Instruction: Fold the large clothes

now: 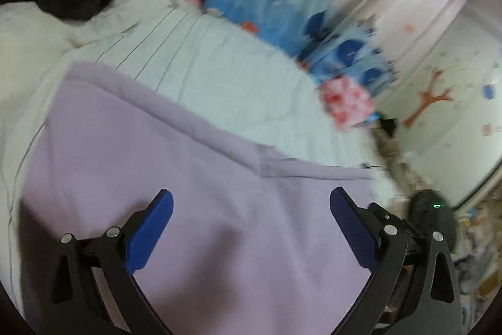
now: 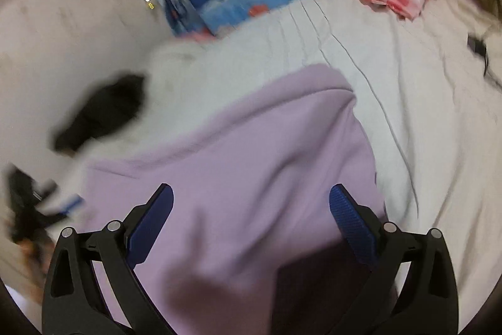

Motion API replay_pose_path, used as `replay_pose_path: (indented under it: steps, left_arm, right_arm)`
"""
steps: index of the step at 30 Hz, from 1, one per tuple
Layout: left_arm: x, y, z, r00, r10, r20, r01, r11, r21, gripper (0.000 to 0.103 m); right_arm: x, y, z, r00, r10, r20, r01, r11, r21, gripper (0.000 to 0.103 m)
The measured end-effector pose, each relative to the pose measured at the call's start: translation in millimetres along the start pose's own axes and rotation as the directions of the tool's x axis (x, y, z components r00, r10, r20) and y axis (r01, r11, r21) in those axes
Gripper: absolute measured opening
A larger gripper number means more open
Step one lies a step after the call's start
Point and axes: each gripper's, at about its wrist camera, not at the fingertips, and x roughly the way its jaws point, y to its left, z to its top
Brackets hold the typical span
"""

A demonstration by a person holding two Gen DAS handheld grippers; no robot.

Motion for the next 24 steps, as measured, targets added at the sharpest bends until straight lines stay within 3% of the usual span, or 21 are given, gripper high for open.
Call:
replay_pose_path:
  steps: [3, 5, 9, 11, 12, 15, 19, 21, 22, 24]
  left_arm:
    - [52.5, 32.8, 4.8, 0.997, 0.048, -0.057, -0.052, 0.997, -0.063, 0.095]
    - [64.8, 40.1, 13.1, 0.996, 0.078, -0.052, -0.081, 0.994, -0.07, 0.095]
    - [80.9, 44.1, 25.7, 0.986, 0.131, -0.101, -0.14, 0.987, -0.083, 0.095]
    - [67.5, 40.7, 22.3, 0.985, 0.139, -0.106, -0.149, 0.985, -0.088, 0.095]
    - [59.5, 34.7, 24.1, 0.987, 0.134, -0.094, -0.142, 0.986, -0.09, 0.095]
    - [34.3, 20.4, 34.7, 0.993, 0.119, -0.005, -0.119, 0.992, -0.044, 0.095]
    - [59.1, 38.9, 47.0, 0.985, 0.171, -0.027, -0.172, 0.982, -0.074, 0.095]
    - [85.8, 61.4, 46.4, 0.981, 0.18, -0.077, -0.188, 0.975, -0.121, 0.095]
    - [95.5, 67.5, 47.7, 0.978, 0.189, -0.086, -0.199, 0.97, -0.139, 0.095]
    - [108.2, 76.7, 51.1, 0.974, 0.204, -0.094, -0.217, 0.964, -0.151, 0.095]
  right_arm:
    - [58.6, 9.5, 1.9, 0.994, -0.071, -0.088, 0.069, 0.997, -0.024, 0.097]
    - [74.6, 11.5, 12.1, 0.985, -0.156, -0.076, 0.152, 0.987, -0.059, 0.096]
    - [87.3, 6.9, 22.6, 0.972, -0.199, -0.127, 0.198, 0.98, -0.023, 0.096]
    - [65.2, 16.3, 29.7, 0.978, -0.203, -0.049, 0.202, 0.979, -0.038, 0.096]
    - [49.1, 29.2, 30.8, 0.987, -0.157, 0.015, 0.158, 0.985, -0.062, 0.096]
    - [40.9, 63.1, 36.5, 0.989, -0.133, 0.066, 0.143, 0.972, -0.187, 0.096]
    - [116.7, 67.9, 35.9, 0.964, -0.245, -0.103, 0.211, 0.941, -0.266, 0.096]
    - [134.1, 58.1, 39.3, 0.961, -0.248, -0.123, 0.22, 0.954, -0.204, 0.096]
    - [145.8, 51.7, 44.0, 0.947, -0.291, -0.133, 0.267, 0.948, -0.176, 0.096]
    - [169.2, 40.1, 47.8, 0.935, -0.288, -0.205, 0.265, 0.955, -0.134, 0.096]
